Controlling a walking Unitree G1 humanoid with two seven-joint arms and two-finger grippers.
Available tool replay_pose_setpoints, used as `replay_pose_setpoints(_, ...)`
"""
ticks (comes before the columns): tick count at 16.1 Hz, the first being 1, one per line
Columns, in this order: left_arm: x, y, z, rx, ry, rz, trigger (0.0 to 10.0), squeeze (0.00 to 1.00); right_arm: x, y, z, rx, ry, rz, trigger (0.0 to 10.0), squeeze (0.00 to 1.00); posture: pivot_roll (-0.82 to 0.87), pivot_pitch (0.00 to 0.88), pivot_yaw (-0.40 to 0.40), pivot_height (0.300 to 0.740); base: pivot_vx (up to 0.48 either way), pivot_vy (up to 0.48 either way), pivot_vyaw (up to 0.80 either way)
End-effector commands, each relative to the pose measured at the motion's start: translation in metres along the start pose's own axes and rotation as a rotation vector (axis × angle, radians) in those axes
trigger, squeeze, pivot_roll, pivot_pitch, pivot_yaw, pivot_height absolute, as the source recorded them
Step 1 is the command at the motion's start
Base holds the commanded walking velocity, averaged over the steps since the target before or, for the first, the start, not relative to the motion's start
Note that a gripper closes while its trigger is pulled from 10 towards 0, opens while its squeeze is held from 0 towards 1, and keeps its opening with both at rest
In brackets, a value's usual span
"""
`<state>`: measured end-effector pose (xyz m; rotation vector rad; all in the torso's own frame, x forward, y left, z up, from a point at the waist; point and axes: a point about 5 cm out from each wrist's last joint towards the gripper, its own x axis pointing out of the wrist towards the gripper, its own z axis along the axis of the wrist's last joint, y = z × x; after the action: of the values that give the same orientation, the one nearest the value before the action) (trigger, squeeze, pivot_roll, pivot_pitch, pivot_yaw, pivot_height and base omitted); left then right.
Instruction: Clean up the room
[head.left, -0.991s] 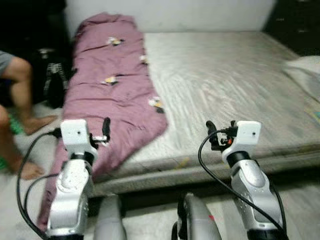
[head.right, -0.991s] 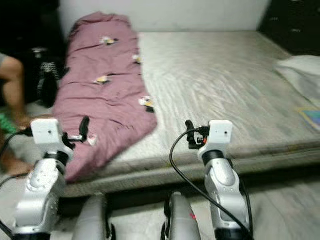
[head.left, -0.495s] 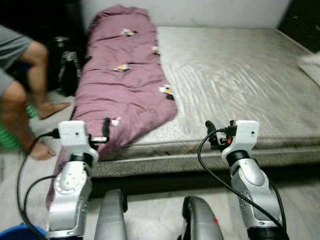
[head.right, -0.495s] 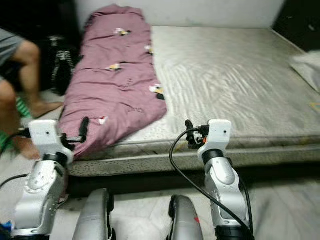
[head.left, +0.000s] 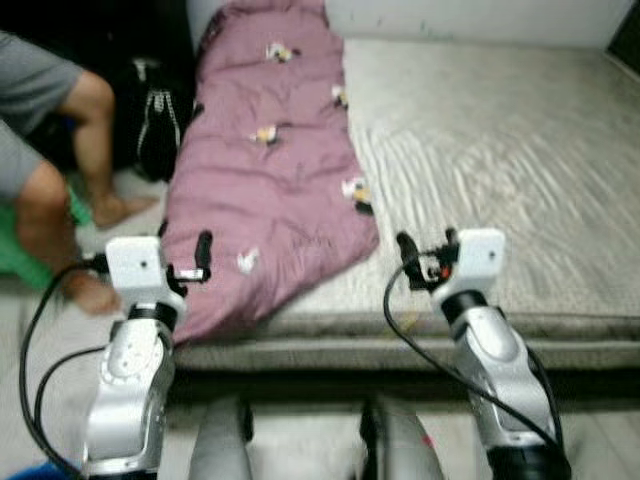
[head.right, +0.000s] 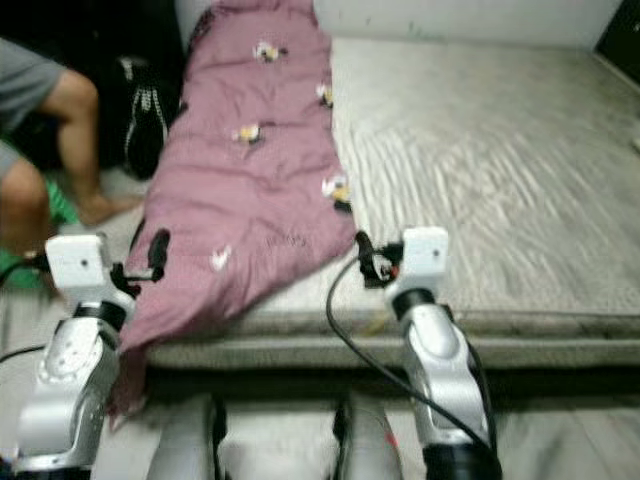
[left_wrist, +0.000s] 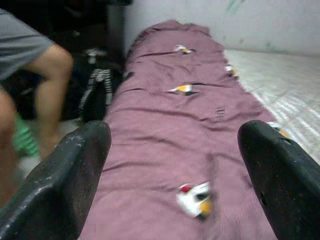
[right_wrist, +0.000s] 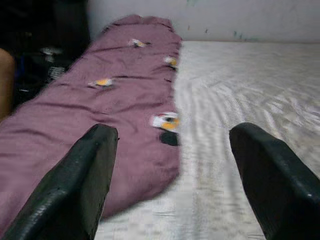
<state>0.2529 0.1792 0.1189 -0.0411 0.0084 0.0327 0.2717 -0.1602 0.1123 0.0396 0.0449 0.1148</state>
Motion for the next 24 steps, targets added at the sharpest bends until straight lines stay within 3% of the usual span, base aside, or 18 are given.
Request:
replay_pose_setpoints(1,0.001,-0.01,0.001,-0.011,-0.003,-0.039,10.0,0.0,-0.003,-0.012,-0.001,-0.006,0.003,-0.039,10.0,0.0,-0.05,0.0,-0.026,0.608,0.368,0.0,0.0)
replay_pose_setpoints(4,0.001,-0.011,0.0,-0.008,0.006,-0.043,10.0,0.0,-0.002,-0.012,-0.001,-0.005,0.004,-0.043,10.0,0.0,-0.05,0.0,-0.026,0.608,0.322,0.0,0.0)
replay_pose_setpoints(7,0.002,-0.012,-0.011,0.0,0.08,-0.029,10.0,0.0,-0.002,-0.012,-0.001,-0.003,0.005,-0.044,10.0,0.0,-0.05,0.0,-0.028,0.608,0.0,0.0,0.0)
replay_pose_setpoints(13,0.013,0.005,-0.026,0.062,0.226,-0.019,10.0,0.0,-0.001,-0.014,0.0,-0.001,0.006,-0.047,10.0,0.0,-0.06,0.0,-0.028,0.548,0.0,0.0,0.0)
replay_pose_setpoints(15,0.019,0.011,-0.021,0.067,0.215,-0.016,10.0,0.0,-0.004,-0.018,-0.001,-0.008,0.008,-0.06,10.0,0.0,-0.07,0.0,-0.03,0.538,0.0,0.0,0.0)
replay_pose_setpoints(19,0.022,0.018,-0.021,0.089,0.204,0.059,10.0,0.0,-0.008,-0.024,-0.003,-0.029,0.026,-0.079,10.0,0.0,-0.08,0.0,-0.035,0.538,0.0,0.0,0.0)
replay_pose_setpoints(22,0.027,0.034,-0.027,0.096,0.22,0.176,10.0,0.0,-0.014,-0.034,-0.003,-0.065,0.042,-0.1,10.0,0.0,-0.1,0.0,-0.044,0.538,0.0,0.0,0.0)
replay_pose_setpoints(24,0.031,0.037,-0.03,0.097,0.237,0.195,10.0,0.0,-0.018,-0.04,-0.002,-0.083,0.048,-0.113,10.0,0.0,-0.1,0.0,-0.048,0.538,0.0,0.0,0.0)
